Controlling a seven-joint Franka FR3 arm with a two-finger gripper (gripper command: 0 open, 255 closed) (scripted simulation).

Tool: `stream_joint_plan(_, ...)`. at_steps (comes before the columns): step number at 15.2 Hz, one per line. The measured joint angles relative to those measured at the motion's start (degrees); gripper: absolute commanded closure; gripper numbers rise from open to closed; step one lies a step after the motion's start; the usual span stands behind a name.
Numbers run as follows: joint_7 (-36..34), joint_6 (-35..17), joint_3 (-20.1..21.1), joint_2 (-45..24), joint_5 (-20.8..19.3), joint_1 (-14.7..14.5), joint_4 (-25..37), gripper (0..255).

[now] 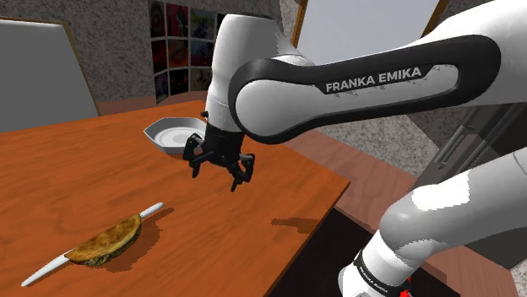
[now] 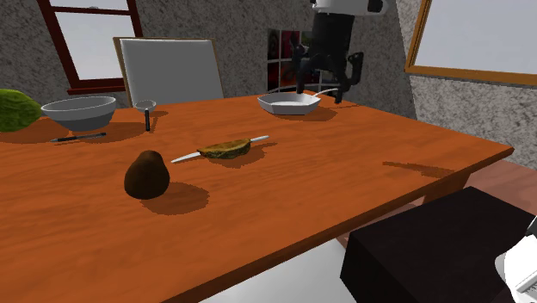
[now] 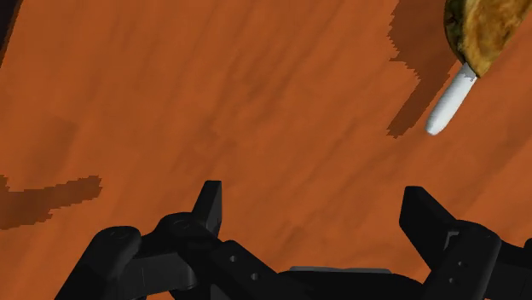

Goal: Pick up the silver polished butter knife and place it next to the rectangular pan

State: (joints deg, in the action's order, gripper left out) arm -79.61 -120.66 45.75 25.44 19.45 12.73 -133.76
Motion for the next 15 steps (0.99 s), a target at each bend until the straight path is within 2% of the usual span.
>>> stream_joint_plan(2,-7.3,-2.1,5.3,-5.2,-3.1,3.6,2.9,0)
stream_joint_plan(4,-15.5,-3.9,11.1,-11.1,-7.8,7.7,5.9,0)
stream_joint_plan(6,-25.9,-5.2,17.5,-20.0,-16.5,12.2,9.7,0)
stream_joint_plan(7,-32.6,-4.7,19.9,-25.8,-22.7,12.9,12.4,0)
stream_joint_plan(8,-39.2,-3.9,20.4,-31.6,-29.3,12.1,15.0,0)
stream_joint_plan(10,-49.7,-2.2,17.0,-40.6,-38.9,6.3,20.1,0)
stream_joint_plan(13,-59.1,0.5,10.2,-50.0,-46.5,-2.5,28.1,0)
stream_joint_plan(15,-61.6,0.5,8.5,-52.1,-48.2,-4.7,29.4,0)
